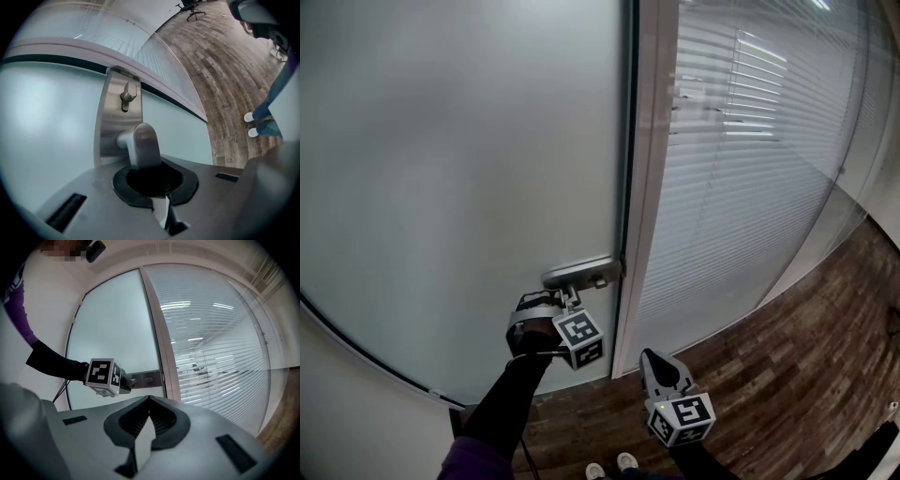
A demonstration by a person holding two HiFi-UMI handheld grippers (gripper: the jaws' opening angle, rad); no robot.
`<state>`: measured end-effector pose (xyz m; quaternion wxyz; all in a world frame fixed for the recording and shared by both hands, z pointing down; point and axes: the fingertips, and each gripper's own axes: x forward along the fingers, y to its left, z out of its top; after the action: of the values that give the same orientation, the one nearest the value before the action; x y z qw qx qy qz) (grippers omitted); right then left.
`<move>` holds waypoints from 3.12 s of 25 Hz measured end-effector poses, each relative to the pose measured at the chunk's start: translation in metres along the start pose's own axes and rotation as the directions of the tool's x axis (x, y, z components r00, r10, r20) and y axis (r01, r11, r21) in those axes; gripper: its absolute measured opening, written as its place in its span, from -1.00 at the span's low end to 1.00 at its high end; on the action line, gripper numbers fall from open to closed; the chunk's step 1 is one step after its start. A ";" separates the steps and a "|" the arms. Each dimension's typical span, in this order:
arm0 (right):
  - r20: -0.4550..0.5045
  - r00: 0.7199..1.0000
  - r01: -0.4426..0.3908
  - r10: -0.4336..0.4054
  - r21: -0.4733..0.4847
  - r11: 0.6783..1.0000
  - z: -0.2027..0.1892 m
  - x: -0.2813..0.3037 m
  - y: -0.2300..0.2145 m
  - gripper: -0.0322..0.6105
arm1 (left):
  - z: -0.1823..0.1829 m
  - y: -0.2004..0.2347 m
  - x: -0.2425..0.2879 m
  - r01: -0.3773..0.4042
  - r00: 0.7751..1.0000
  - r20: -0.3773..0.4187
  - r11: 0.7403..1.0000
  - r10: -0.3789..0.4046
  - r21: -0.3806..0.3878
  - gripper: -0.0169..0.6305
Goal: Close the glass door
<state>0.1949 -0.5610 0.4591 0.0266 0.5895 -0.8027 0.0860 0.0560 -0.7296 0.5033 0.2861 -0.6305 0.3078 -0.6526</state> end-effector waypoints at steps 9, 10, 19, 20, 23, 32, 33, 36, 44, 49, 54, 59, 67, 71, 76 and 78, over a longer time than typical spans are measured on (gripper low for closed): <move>0.001 1.000 -0.003 0.003 0.001 1.000 0.001 0.003 -0.002 -0.93 | 0.005 -0.001 -0.006 0.040 0.998 0.047 0.999 -0.038 -0.035 -0.95; -0.001 1.000 -0.004 0.004 0.001 1.000 0.000 0.003 -0.002 -0.93 | 0.007 0.001 -0.008 0.040 0.997 0.062 0.998 -0.037 -0.050 -0.94; -0.007 1.000 -0.017 0.017 -0.010 1.000 0.002 0.010 0.003 -0.93 | -0.002 0.001 -0.018 0.017 0.995 0.100 0.999 -0.012 -0.047 -0.85; -0.004 1.000 -0.022 0.022 -0.007 1.000 0.002 0.011 0.004 -0.93 | -0.002 0.002 -0.020 0.011 0.994 0.107 0.999 -0.006 -0.047 -0.83; -0.003 1.000 -0.024 0.024 -0.004 1.000 0.000 0.014 0.004 -0.93 | -0.002 0.005 -0.024 -0.011 0.992 0.124 0.998 0.018 -0.058 -0.78; -0.014 0.999 -0.032 0.032 -0.012 0.999 0.000 0.021 0.008 -0.93 | -0.001 0.008 -0.041 -0.044 0.982 0.180 0.998 0.053 -0.055 -0.60; -0.010 0.999 -0.037 0.037 -0.011 0.999 0.001 0.022 0.010 -0.93 | -0.003 0.008 -0.044 -0.049 0.983 0.176 0.998 0.056 -0.047 -0.58; -0.002 0.999 -0.052 0.052 -0.001 0.999 0.003 0.026 0.014 -0.93 | -0.007 0.008 -0.050 -0.066 0.983 0.171 0.997 0.070 -0.029 -0.52; 0.003 0.997 -0.080 0.080 -0.021 0.997 0.006 0.028 0.027 -0.93 | -0.022 0.011 -0.082 -0.104 0.971 0.204 0.987 0.128 -0.123 -0.51; 0.007 0.994 -0.108 0.108 -0.028 0.994 0.009 0.030 0.037 -0.93 | -0.025 0.028 -0.123 -0.177 0.922 0.283 0.937 0.265 -0.300 -0.52; 0.014 0.991 -0.135 0.135 -0.028 0.990 0.012 0.028 0.050 -0.93 | -0.037 0.029 -0.150 -0.122 0.873 0.342 0.835 0.348 -0.537 -0.52; 0.025 0.988 -0.154 0.156 -0.057 0.986 0.018 0.026 0.061 -0.93 | -0.056 0.037 -0.191 0.002 0.730 0.375 0.547 0.571 -0.837 -0.52; 0.066 0.976 -0.201 0.206 -0.080 0.976 0.031 0.022 0.082 -0.93 | -0.091 0.009 -0.200 0.305 0.667 0.290 0.104 0.686 -0.947 -0.52; 0.068 0.973 -0.214 0.219 -0.079 0.974 0.033 0.022 0.091 -0.93 | -0.097 -0.013 -0.193 0.364 0.700 0.260 -0.019 0.666 -0.931 -0.52; 0.061 0.973 -0.219 0.224 -0.078 0.973 0.032 0.020 0.096 -0.93 | -0.095 -0.035 -0.186 0.288 0.738 0.219 -0.005 0.638 -0.957 -0.54; 0.065 0.973 -0.219 0.223 -0.073 0.973 0.032 0.020 0.097 -0.93 | -0.091 -0.043 -0.185 0.273 0.745 0.223 0.018 0.629 -0.962 -0.86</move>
<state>0.0986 -0.5568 0.4202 0.0068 0.4981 -0.8662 0.0408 -0.0269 -0.5570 0.4147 -0.0589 -0.7668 0.6376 0.0452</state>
